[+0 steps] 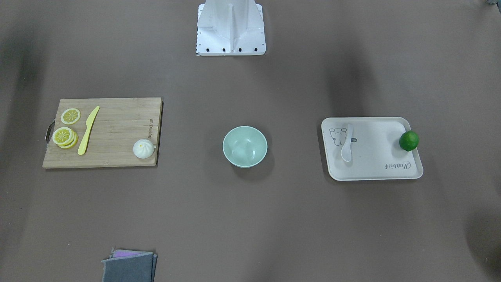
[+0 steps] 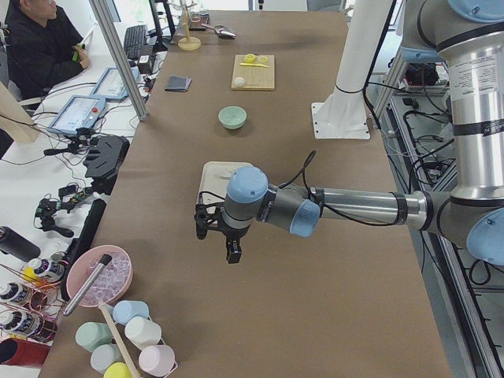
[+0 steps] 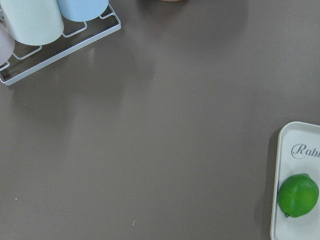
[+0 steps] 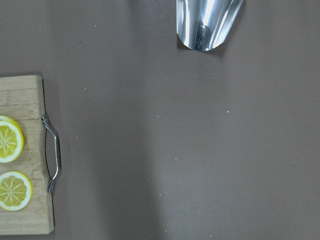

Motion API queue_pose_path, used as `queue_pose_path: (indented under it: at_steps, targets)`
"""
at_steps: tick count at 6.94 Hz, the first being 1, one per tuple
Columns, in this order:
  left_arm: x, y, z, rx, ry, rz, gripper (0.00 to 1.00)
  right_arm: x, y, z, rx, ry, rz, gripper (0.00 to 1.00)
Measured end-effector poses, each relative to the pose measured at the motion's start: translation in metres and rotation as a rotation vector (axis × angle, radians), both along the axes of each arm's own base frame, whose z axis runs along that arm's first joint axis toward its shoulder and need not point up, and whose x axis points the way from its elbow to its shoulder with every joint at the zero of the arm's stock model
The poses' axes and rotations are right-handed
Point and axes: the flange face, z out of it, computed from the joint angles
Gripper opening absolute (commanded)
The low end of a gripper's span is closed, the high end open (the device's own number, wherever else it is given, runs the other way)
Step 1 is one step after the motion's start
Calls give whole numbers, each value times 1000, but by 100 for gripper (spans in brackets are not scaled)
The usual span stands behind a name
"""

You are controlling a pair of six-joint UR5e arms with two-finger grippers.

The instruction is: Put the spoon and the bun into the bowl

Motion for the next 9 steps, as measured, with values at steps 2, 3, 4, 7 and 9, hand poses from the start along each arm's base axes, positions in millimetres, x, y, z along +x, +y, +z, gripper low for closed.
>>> queue_pose_path:
  at_steps: [2,3,4,7,9]
  targets:
    - [1,-7,-6,16,6,0,98,0,-1,-1,0,1,1,100]
    - [1,-21,-24,56,10,-1,98,-1,-5,-5,9,1,2,100]
    - [4,-39,-46,106,14,2,98,-2,-22,-21,46,-2,3,100]
    - [84,-90,-129,324,60,128,98,-28,-77,-79,156,-60,-37,100]
    - [148,-104,-169,380,114,203,98,-41,-92,-107,205,-138,-60,100]
